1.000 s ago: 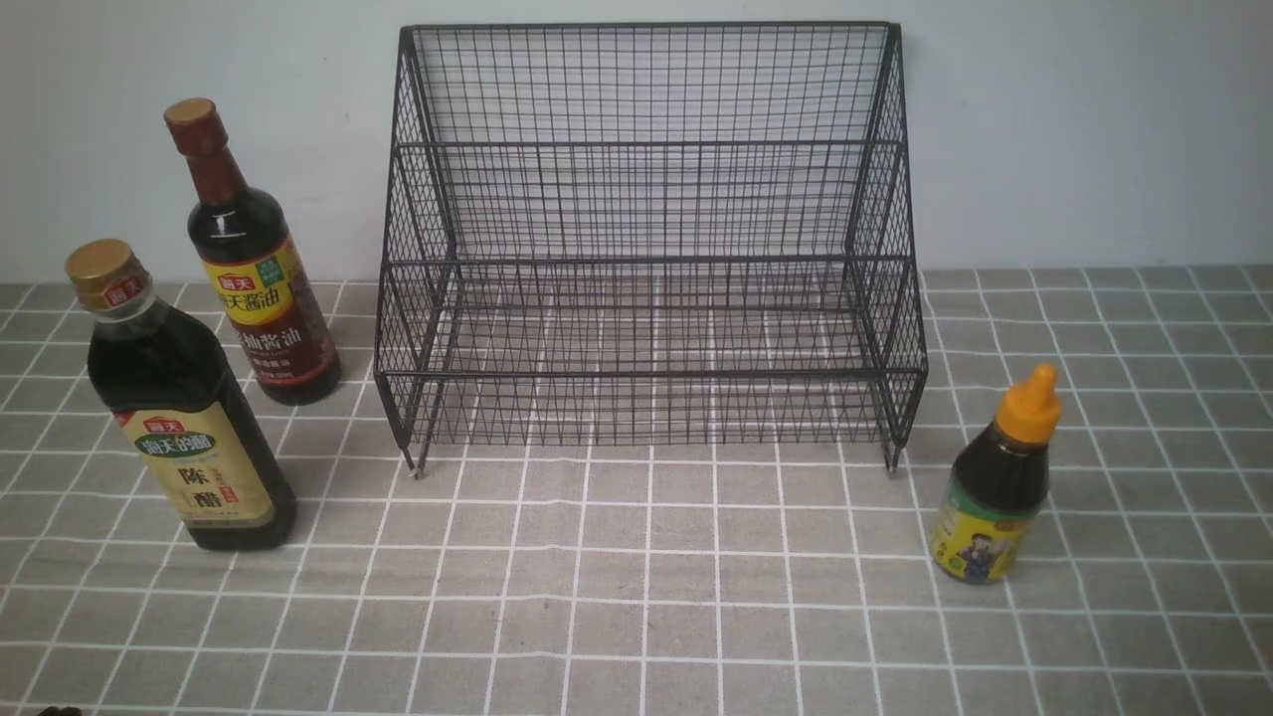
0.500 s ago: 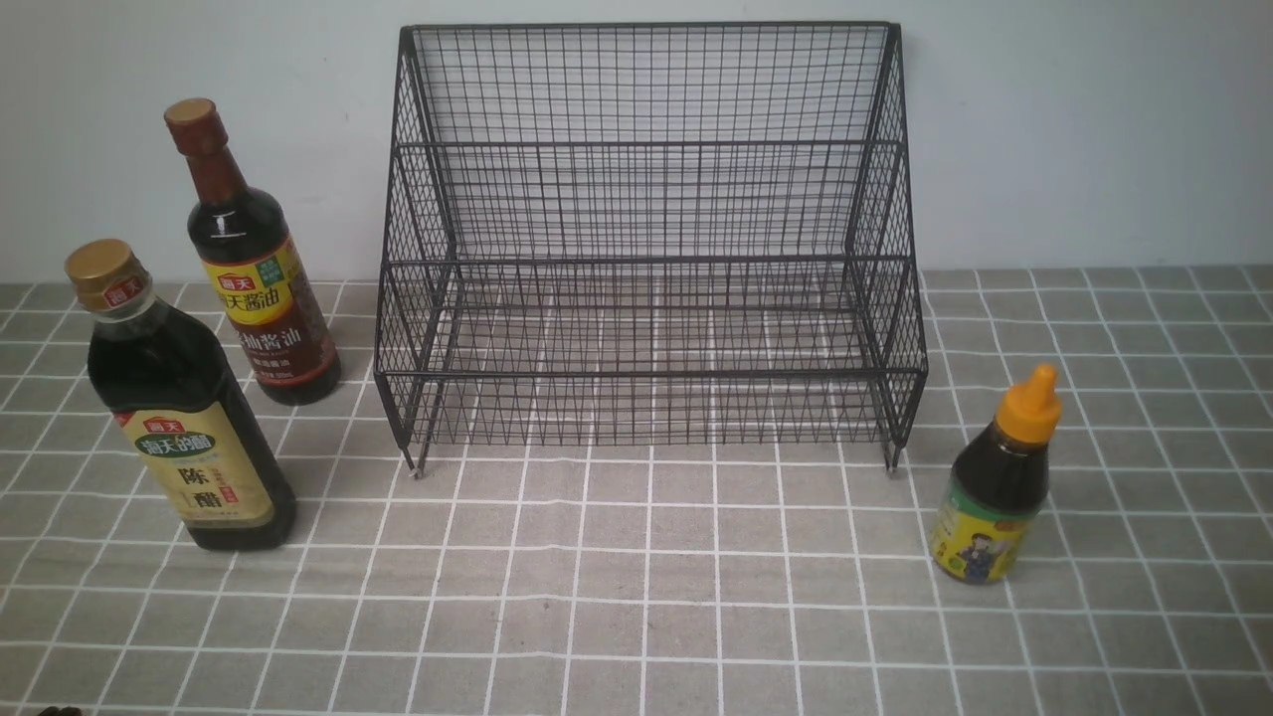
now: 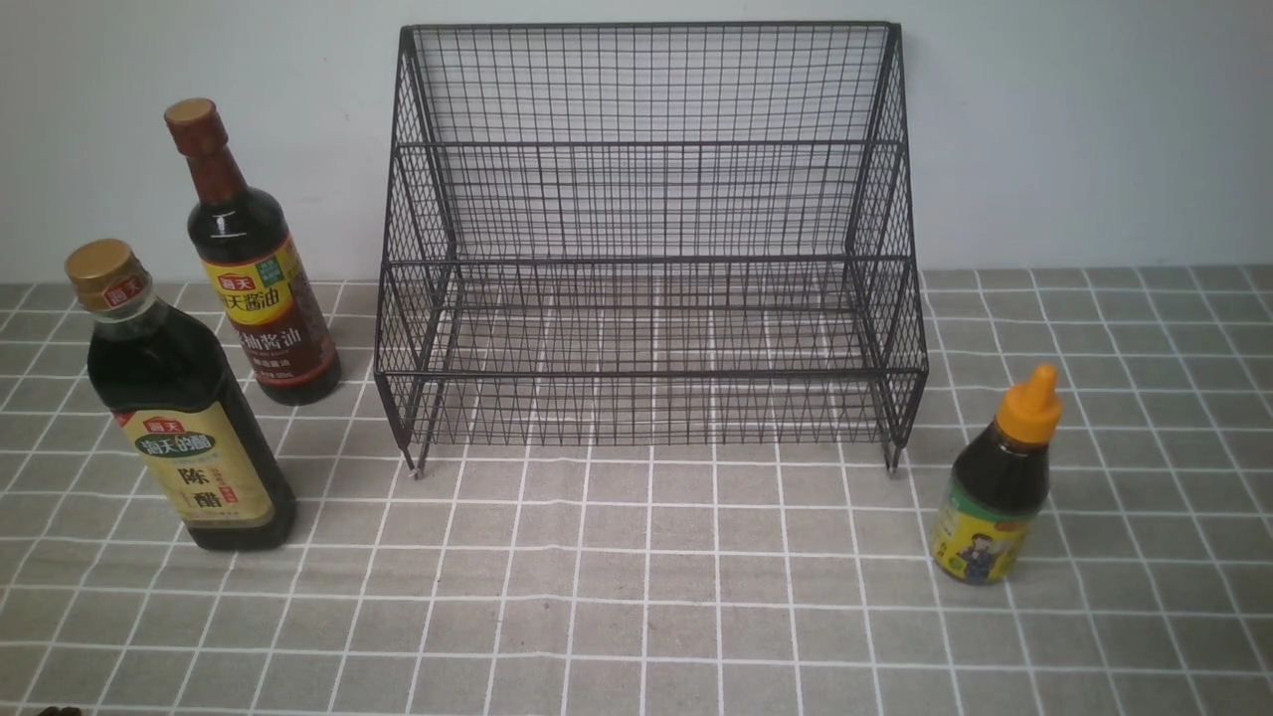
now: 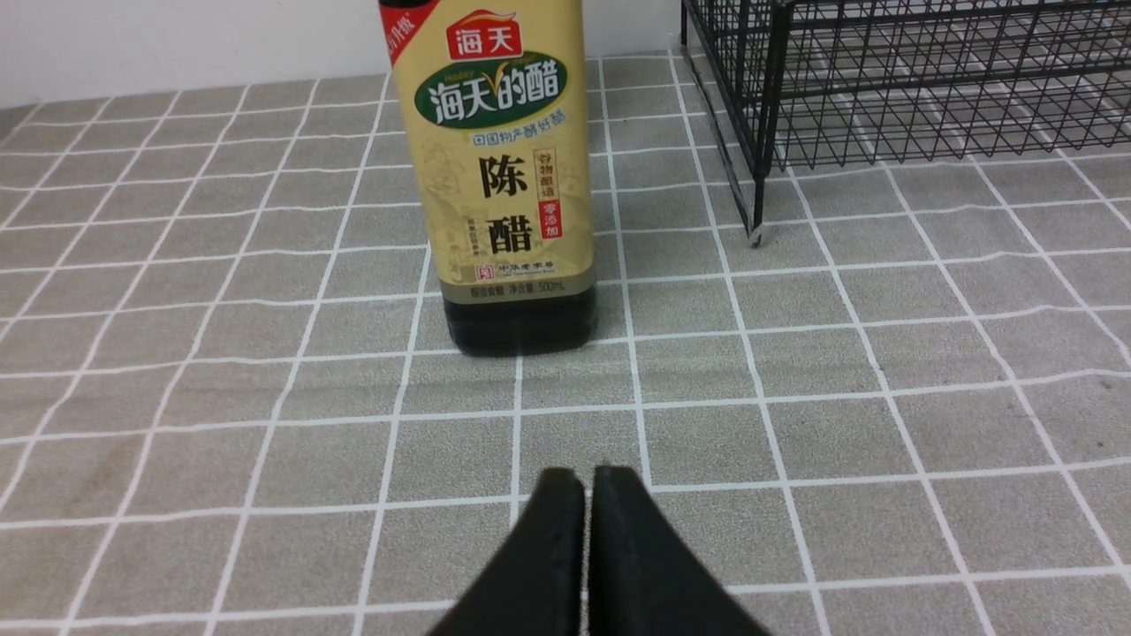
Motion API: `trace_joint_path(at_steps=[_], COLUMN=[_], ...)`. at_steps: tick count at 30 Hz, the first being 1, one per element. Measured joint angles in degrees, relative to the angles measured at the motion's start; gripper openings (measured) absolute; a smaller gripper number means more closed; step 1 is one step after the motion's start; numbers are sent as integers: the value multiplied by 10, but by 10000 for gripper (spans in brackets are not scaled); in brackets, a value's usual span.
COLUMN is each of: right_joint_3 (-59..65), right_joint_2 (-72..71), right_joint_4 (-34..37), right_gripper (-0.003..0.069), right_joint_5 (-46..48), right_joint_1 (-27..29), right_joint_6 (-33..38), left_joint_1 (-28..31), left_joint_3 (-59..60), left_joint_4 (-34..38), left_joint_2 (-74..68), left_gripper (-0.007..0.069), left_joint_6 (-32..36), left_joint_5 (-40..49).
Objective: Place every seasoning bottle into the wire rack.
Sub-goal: Use the right arm to grab the condiment bottle closest to it
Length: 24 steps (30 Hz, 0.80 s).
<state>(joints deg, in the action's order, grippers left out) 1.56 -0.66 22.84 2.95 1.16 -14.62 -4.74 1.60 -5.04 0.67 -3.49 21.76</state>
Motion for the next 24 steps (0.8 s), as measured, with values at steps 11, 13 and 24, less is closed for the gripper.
trace_joint_path(at_steps=[11,13,24], right_joint_3=[-6,-44,-450], right_joint_2=[0,0,356], right_joint_4=[87,74,-54], right_gripper=[-12,-12,-12], right_joint_5=[-90,-56,471], right_joint_1=[0,0,0], right_joint_6=[-33,-32,146], left_joint_1=[0,0,0], left_joint_3=[0,0,0], left_joint_4=[0,0,0], left_joint_2=[0,0,0], left_gripper=[-7,-7,-7], left_joint_6=[0,0,0], left_joint_5=[0,0,0])
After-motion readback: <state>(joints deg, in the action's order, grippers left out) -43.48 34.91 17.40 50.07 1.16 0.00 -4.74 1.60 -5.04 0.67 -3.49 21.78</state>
